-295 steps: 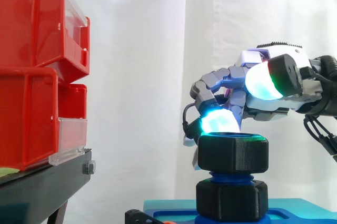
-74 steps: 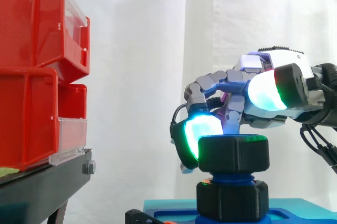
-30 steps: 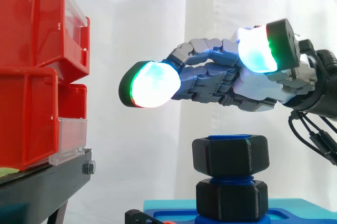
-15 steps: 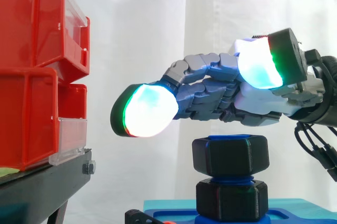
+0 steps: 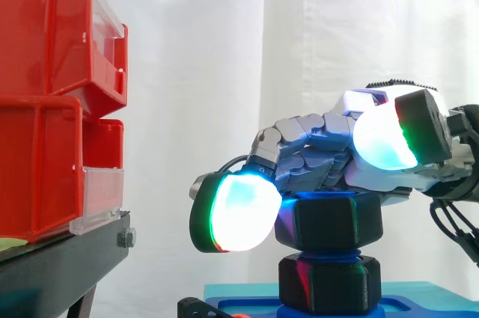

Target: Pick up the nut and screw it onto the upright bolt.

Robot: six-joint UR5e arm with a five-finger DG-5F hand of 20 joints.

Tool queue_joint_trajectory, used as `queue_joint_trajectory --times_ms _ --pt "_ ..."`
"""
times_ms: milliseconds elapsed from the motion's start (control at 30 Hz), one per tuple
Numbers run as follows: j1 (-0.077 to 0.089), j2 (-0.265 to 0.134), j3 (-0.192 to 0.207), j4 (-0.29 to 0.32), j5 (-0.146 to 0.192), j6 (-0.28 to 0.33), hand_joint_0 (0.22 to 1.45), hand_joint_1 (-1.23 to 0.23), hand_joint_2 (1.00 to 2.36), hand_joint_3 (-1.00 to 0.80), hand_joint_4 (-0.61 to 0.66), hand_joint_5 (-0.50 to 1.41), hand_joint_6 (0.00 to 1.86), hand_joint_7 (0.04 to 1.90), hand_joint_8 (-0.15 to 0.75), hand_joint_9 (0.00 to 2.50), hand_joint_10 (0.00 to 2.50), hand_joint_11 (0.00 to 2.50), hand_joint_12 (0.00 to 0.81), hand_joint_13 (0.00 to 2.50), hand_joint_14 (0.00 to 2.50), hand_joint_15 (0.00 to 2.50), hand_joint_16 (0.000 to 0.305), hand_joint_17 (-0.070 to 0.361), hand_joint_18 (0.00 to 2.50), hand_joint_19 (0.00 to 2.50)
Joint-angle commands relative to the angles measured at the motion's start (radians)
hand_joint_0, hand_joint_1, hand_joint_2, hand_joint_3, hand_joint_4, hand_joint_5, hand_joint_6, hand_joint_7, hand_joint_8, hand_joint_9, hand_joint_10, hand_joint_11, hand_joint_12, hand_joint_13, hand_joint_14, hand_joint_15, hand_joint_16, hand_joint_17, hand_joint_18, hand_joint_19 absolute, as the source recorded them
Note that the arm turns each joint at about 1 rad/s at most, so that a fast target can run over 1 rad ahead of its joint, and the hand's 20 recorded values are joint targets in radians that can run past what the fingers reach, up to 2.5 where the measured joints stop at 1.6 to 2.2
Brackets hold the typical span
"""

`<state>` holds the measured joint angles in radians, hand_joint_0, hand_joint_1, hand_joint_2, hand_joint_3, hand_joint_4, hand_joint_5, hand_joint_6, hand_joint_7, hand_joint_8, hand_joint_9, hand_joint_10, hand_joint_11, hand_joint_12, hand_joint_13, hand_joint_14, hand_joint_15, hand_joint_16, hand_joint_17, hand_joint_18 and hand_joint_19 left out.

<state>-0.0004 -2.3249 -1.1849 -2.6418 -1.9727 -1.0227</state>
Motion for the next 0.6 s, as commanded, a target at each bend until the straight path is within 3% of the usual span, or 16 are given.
queue_joint_trajectory --times_ms 0,467,567 --pt "-0.001 0.001 -0.004 0.01 -0.002 0.001 0.46 -0.2 1.0 -0.5 0.14 -0.18 0.5 0.78 0.199 0.28 0.0 0.0 0.275 0.16 0.0 0.0 0.032 0.071 0.0 0.0" --pt "-0.012 -0.001 -0.004 0.011 -0.008 -0.001 0.48 -0.23 1.0 -0.5 0.18 -0.14 0.5 1.01 0.225 0.37 0.0 0.0 0.248 0.25 0.0 0.0 0.024 0.055 0.0 0.0" --pt "-0.023 0.001 -0.004 0.023 -0.018 -0.001 0.48 -0.24 1.0 -0.5 0.17 -0.13 0.5 1.1 0.229 0.4 0.0 0.0 0.242 0.27 0.0 0.0 0.024 0.053 0.0 0.0"
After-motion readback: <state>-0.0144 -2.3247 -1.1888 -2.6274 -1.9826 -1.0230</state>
